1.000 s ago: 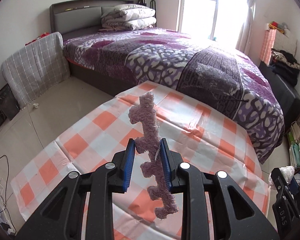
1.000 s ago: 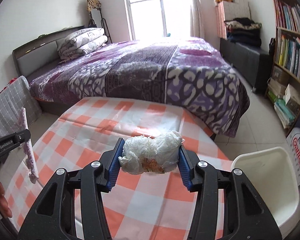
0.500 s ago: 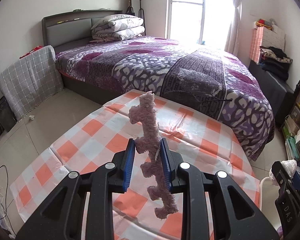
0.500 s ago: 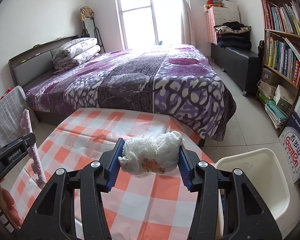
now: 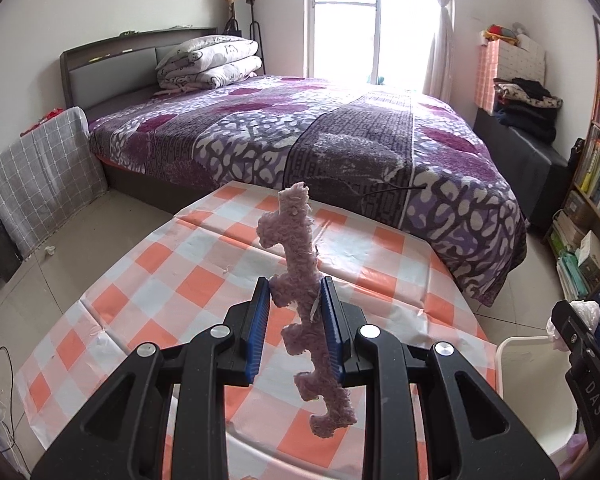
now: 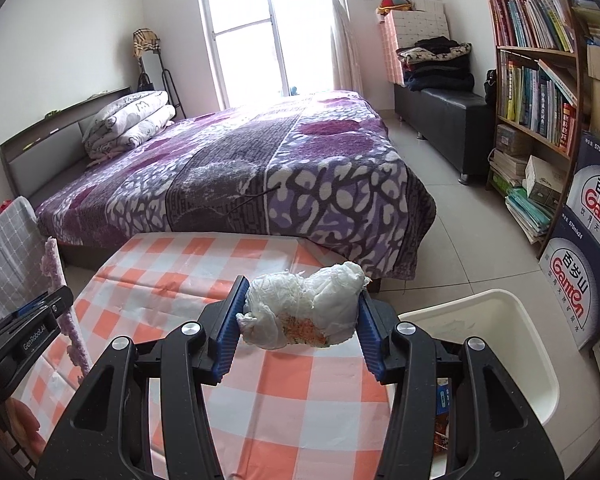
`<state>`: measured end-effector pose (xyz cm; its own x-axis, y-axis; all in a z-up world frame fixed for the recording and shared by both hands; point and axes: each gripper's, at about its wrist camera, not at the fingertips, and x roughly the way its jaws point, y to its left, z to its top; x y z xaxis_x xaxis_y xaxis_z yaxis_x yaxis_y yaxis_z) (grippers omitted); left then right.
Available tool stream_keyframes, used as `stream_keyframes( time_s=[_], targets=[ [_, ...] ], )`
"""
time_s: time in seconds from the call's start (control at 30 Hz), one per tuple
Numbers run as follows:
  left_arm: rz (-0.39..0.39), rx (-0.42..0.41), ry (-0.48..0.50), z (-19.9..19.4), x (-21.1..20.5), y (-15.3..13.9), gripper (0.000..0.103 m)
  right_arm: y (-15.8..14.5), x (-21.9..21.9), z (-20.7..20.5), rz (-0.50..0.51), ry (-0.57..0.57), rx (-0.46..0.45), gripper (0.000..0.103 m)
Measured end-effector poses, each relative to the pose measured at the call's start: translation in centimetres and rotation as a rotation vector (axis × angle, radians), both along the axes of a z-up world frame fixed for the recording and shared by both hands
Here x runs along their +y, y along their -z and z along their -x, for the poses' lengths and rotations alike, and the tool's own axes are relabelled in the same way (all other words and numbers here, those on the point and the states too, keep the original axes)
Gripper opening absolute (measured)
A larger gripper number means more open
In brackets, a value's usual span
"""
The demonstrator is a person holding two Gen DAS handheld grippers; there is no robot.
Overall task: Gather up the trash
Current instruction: 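Carry the tissue into the bin with the right gripper while the left gripper carries the foam strip, then lower the pink foam strip into the bin and open the left gripper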
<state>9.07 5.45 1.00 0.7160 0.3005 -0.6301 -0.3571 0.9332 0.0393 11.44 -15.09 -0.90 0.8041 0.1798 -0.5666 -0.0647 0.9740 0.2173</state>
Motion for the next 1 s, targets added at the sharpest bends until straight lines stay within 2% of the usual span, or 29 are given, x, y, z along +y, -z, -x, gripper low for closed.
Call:
stream_keyframes(
  time_s=[0.33, 0.7, 0.8, 0.87, 1.0],
  targets=[
    [-0.014, 0.007, 0.06, -0.3, -3.4, 0.5, 0.026, 0.1, -4.7, 0.0, -0.031, 0.099, 0.028, 0.048],
    [-0.022, 0.023, 0.133, -0.3, -6.9, 1.0, 0.026, 0.7, -11.2, 0.2, -0.052, 0.27, 0.081, 0.05],
    [-0.02, 0.03, 0.159, -0.4, -8.1, 1.2, 0.026, 1.1, -12.7, 0.1, -0.045, 0.307, 0.123, 0.06],
    [-0.018, 0.037, 0.181, -0.4, -9.1, 1.4, 0.026, 1.3, -13.9, 0.4, -0.055, 0.351, 0.129, 0.079],
    [-0.017, 0.053, 0.23, -0.3, -11.1, 1.6, 0.026, 1.3, -16.0, 0.9, -0.075, 0.392, 0.131, 0.085]
  ],
)
